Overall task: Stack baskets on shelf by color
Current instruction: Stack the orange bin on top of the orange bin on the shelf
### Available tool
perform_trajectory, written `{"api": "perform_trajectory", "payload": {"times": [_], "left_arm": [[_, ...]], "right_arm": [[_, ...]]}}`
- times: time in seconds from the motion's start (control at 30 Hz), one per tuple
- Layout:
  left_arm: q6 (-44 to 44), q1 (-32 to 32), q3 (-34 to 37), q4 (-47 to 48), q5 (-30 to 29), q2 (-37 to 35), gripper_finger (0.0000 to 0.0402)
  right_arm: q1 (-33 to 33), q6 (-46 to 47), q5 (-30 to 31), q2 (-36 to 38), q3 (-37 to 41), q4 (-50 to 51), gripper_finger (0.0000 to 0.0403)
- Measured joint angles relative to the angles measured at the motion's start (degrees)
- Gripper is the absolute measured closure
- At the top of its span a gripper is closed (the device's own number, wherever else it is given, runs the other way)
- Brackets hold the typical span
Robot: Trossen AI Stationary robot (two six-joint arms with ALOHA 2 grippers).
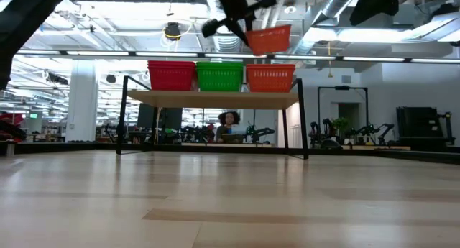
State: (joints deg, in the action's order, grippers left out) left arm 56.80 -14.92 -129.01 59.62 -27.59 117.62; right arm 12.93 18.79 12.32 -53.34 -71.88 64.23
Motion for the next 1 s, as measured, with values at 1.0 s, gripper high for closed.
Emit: {"api": "perform_trajectory", "payload": {"times": [1.0], "left_arm": [[5.59, -0.31, 1.04, 1.29, 3.26, 1.66, 0.0401]], "right_arm": [[0.74, -1.31, 0.01, 0.17, 0.0, 0.01, 0.031]]}}
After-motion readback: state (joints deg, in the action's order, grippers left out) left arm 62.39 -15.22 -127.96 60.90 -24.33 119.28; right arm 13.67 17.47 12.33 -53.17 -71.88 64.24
